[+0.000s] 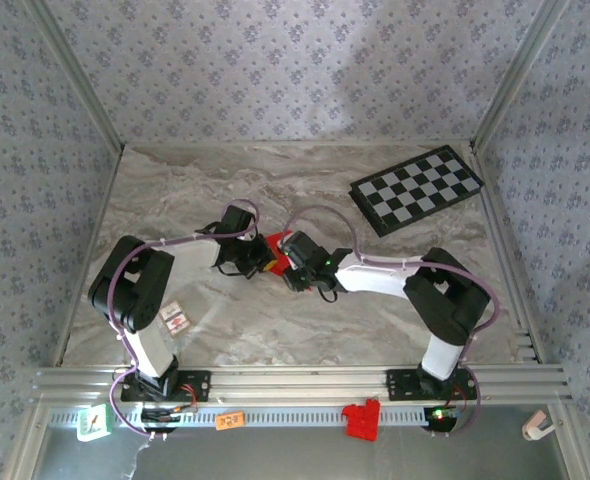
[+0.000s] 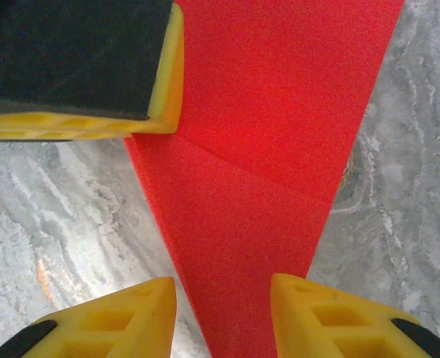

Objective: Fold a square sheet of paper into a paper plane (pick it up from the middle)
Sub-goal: Fourth fold the wing at the center of the table.

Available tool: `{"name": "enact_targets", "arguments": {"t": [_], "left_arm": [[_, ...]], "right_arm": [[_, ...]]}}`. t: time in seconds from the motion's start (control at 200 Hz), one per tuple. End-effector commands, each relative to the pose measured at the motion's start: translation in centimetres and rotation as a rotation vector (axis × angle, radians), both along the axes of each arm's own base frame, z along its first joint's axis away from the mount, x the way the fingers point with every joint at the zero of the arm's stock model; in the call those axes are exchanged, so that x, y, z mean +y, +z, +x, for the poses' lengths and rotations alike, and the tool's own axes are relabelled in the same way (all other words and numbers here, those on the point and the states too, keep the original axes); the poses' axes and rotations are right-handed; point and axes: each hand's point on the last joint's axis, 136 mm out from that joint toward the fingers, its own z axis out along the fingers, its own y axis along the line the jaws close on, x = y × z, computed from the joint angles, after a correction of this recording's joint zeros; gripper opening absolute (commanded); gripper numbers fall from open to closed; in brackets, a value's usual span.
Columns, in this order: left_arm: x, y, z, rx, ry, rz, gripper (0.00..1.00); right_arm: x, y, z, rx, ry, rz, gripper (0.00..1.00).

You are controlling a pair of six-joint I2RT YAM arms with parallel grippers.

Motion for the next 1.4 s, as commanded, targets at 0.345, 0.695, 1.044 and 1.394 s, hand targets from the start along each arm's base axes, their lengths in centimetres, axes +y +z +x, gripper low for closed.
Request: {"name": "enact_targets", "arguments": {"t": [0.345,0.695,1.044,1.394], "left_arm": [[-0.8,2.2,0.3,-0.013,0.004,-0.034,0.06],[-0.5,1.9,0.1,-0.006,0.011,-0.016,0.05],[-0.4,1.9,0.1,0.001,0.02,-0.014,0.06],[-0.6,2.3,0.1,0.006,0.025,-0.032,0.07]], "right_arm": [[0.0,-1.5,0.3,-0.009,-0.002,-0.09,0.39],[-0.5,0.3,-0.2,-0.031,-0.014,-0.062,0.41],[-0.3,0.6,-0.8,-0.016,0.023,-0.041,0.43],[0.2,-1.1,-0.9,0.019,0.028,-0.066,0.43]]}}
